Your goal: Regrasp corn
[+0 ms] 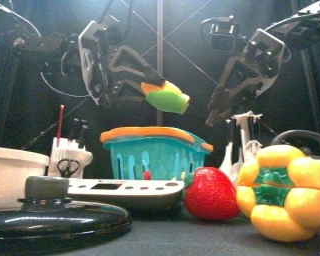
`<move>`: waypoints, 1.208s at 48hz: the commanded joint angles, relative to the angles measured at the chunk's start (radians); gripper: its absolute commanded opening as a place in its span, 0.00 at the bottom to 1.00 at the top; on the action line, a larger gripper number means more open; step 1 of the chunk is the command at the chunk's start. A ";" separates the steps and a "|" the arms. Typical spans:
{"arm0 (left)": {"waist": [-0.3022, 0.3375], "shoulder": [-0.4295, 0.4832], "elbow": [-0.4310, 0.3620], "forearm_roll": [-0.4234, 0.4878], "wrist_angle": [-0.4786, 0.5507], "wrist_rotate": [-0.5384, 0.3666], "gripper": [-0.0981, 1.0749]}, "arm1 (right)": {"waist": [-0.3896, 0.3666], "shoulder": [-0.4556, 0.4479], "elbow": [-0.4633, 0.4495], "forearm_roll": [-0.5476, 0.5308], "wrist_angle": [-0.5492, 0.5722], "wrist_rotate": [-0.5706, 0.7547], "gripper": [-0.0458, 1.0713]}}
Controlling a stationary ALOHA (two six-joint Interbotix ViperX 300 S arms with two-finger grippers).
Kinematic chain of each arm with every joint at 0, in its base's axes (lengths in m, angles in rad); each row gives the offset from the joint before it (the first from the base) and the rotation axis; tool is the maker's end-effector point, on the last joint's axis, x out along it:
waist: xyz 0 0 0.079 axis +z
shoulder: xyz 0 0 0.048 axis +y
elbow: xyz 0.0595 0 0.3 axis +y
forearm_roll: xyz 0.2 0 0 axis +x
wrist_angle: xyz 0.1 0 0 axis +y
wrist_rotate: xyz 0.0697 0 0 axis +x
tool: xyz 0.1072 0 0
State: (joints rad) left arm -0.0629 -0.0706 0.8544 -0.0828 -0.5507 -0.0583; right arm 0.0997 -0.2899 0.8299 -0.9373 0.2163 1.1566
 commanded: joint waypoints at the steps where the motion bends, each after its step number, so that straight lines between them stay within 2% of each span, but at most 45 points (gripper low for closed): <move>1: 0.000 -0.005 -0.012 0.140 -0.008 0.031 0.58 | -0.002 -0.034 -0.015 -0.015 -0.032 -0.002 0.91; 2: -0.002 -0.005 -0.014 0.193 -0.008 0.049 0.58 | -0.002 -0.037 -0.017 -0.018 -0.041 -0.002 0.91; 6: -0.005 0.000 -0.018 0.316 -0.008 0.091 0.58 | -0.002 -0.058 -0.017 -0.035 -0.092 -0.002 0.91; 7: -0.006 0.008 -0.032 0.405 -0.008 0.146 0.58 | -0.002 -0.100 -0.008 -0.052 -0.189 -0.002 0.91; 9: -0.005 0.011 -0.037 0.410 -0.008 0.161 0.58 | -0.003 -0.107 0.000 -0.051 -0.218 -0.002 0.91; 18: -0.005 0.032 -0.064 0.417 -0.008 0.287 0.57 | -0.034 -0.114 0.017 -0.044 -0.344 0.000 0.91; 20: -0.005 0.040 -0.071 0.417 -0.009 0.330 0.57 | -0.041 -0.110 0.020 -0.040 -0.368 0.000 0.91; 21: -0.008 0.052 -0.081 0.414 -0.008 0.422 0.57 | -0.060 -0.104 0.028 -0.020 -0.402 0.005 0.91; 25: -0.008 0.057 -0.091 0.403 -0.008 0.495 0.57 | -0.077 -0.098 0.038 0.014 -0.416 0.002 0.91; 34: -0.029 0.060 -0.106 0.296 -0.008 0.615 0.57 | -0.091 -0.083 0.057 0.072 -0.422 -0.002 0.91; 36: -0.034 0.061 -0.104 0.249 -0.009 0.663 0.57 | -0.092 -0.067 0.057 0.081 -0.422 0.000 0.91; 46: -0.049 0.064 -0.107 0.199 -0.012 0.721 0.57 | -0.092 -0.026 0.041 0.089 -0.422 -0.002 0.91; 52: -0.057 0.066 -0.106 0.195 -0.061 0.730 0.57 | -0.100 0.018 0.020 0.077 -0.430 -0.002 0.91; 58: -0.057 0.069 -0.107 0.195 -0.074 0.730 0.57 | -0.103 0.023 0.009 0.064 -0.439 -0.003 0.91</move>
State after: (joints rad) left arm -0.1181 0.0031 0.7716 0.1135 -0.6059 0.6703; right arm 0.0031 -0.2546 0.8682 -0.8667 -0.2086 1.1566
